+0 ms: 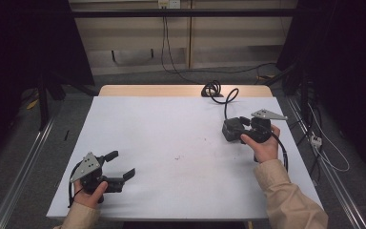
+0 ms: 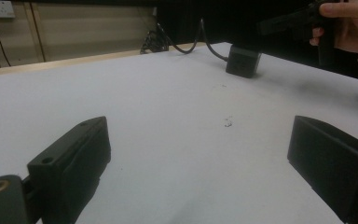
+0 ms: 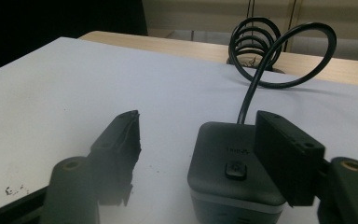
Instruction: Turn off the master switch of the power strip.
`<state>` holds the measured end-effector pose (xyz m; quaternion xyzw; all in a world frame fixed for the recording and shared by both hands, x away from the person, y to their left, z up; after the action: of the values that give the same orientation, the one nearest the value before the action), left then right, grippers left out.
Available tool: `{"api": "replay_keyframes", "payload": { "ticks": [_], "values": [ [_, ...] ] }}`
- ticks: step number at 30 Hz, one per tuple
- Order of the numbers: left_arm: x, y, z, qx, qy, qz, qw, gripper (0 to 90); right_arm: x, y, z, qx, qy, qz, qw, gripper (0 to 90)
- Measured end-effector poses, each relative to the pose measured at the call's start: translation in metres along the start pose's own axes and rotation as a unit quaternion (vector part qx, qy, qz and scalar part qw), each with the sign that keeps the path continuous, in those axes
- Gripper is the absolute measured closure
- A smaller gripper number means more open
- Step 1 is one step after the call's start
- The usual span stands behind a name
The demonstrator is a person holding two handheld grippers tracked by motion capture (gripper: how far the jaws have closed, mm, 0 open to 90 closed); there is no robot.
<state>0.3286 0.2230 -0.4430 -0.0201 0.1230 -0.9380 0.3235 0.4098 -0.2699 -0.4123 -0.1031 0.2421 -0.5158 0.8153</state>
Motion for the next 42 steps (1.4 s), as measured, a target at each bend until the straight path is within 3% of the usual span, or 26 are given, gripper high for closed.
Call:
{"api": "replay_keyframes", "payload": {
  "ticks": [7,27,42],
  "values": [
    [0.0,-0.002,-0.001,0.0,-0.003,0.003,1.0,5.7,-0.008,-0.006,-0.001,-0.009,-0.015,0.0,0.9999,17.0],
    [0.0,-0.005,-0.001,0.0,-0.005,0.009,0.9999,5.7,-0.03,-0.023,-0.022,-0.009,-0.031,0.046,0.9984,14.1],
    [0.0,-0.005,-0.002,0.001,-0.005,0.009,0.9999,5.7,-0.035,-0.036,-0.04,-0.025,-0.048,0.059,0.9968,13.7]
  ]
}}
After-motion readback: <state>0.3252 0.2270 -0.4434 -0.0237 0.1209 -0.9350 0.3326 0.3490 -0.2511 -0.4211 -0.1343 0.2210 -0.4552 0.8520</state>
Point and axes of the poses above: each handheld gripper's, and its own axes: y roughly forward along the jaws, z roughly out of its top, x roughly to its right, the point moved 1 cm from there along y, roughly forward along the jaws, and after that the axes turned 9 degrees about y, right-handed, at the moved point
